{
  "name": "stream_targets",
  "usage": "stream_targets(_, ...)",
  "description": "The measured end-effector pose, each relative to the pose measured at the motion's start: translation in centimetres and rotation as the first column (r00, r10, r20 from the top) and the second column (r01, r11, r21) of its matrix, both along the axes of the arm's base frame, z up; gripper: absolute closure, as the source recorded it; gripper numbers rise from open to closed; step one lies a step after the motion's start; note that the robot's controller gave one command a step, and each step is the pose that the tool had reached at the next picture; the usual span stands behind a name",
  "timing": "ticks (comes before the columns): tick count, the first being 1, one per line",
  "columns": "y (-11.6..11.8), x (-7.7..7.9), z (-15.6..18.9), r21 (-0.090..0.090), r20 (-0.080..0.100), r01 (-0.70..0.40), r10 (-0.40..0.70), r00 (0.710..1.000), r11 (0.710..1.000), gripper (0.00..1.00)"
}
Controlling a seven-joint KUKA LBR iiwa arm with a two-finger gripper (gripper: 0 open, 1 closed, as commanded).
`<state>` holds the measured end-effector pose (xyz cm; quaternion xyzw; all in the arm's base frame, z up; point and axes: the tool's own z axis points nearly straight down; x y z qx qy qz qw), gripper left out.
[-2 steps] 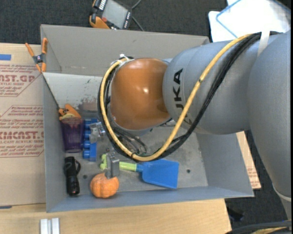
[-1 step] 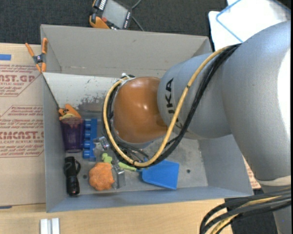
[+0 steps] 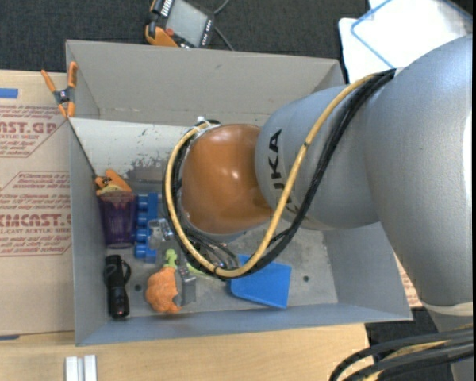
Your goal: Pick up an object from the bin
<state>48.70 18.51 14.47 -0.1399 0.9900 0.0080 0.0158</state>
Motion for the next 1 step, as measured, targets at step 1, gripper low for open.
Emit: stream_targets(1, -1.53, 0.31, -3.87, -0.012, -0.013, -0.324, 0.323, 0.946, 0.946, 0.00)
